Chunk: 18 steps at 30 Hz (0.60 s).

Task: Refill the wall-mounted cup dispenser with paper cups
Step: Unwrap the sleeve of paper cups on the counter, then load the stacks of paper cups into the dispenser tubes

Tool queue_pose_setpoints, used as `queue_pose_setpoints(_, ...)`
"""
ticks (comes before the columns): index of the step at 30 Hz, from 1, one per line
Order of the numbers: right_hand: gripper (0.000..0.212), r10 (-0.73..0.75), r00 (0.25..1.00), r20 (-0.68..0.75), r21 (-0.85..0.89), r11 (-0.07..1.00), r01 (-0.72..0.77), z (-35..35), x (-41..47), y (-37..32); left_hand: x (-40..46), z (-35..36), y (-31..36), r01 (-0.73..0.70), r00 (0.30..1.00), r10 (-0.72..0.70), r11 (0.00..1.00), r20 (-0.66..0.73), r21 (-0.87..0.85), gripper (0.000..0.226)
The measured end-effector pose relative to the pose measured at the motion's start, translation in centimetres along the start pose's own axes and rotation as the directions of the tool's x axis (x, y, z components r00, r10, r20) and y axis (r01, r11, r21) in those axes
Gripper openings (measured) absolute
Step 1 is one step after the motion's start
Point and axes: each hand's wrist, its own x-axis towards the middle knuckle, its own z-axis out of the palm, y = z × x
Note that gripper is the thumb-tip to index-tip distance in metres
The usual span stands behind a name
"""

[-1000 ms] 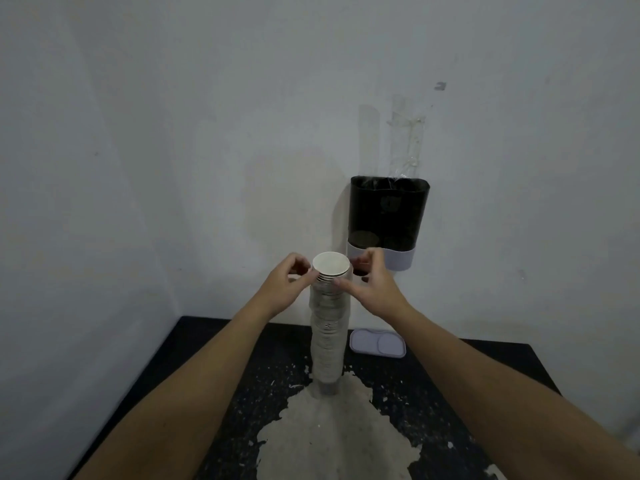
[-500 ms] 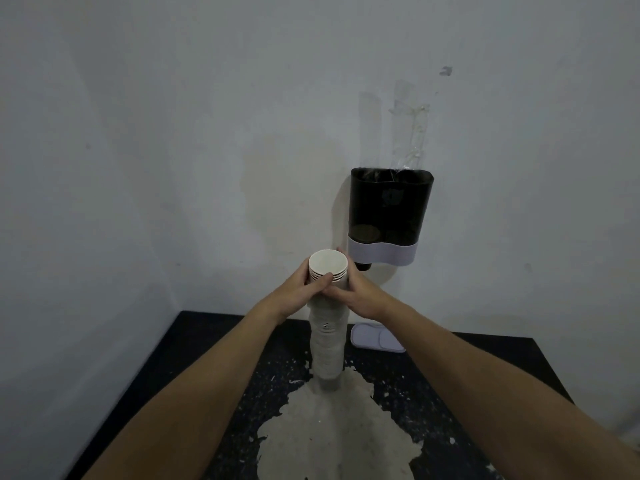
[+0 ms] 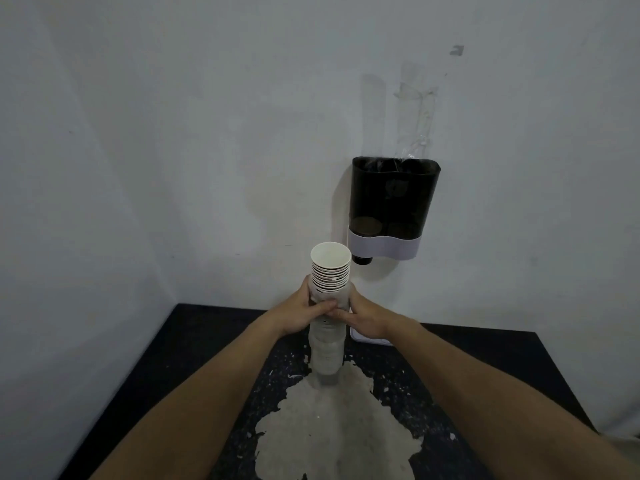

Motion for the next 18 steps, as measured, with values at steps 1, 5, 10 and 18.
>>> queue_pose_setpoints(1, 0.088, 0.017, 1.0, 0.023, -0.034, 0.999, -0.016, -0.5, 0.1, 0.0, 0.1, 0.1, -0.2, 0.003, 1.0, -0.003, 1.0, -0.007, -0.004, 0.086)
queue_pose_setpoints(5, 0.097, 0.064, 0.997, 0.04, 0.056, 0.996, -0.066, -3.0, 0.9, -0.8, 0.1, 0.1, -0.9, 0.0, 1.0, 0.0, 1.0, -0.001, 0.011, 0.08)
queue_pose_setpoints(10, 0.091, -0.031, 0.98, -0.197, 0.158, 0.986, 0.063, -2.5, 1.8, -3.3, -0.2, 0.8, -1.2, 0.005, 1.0, -0.005, 1.0, -0.001, 0.01, 0.079)
queue_pose_setpoints(18, 0.103, 0.027, 0.973, -0.227, 0.128, 0.992, 0.002, 1.3, 1.5, -1.3, -1.3, 0.8, -1.5, -0.001, 1.0, 0.001, 1.0, -0.011, 0.024, 0.092)
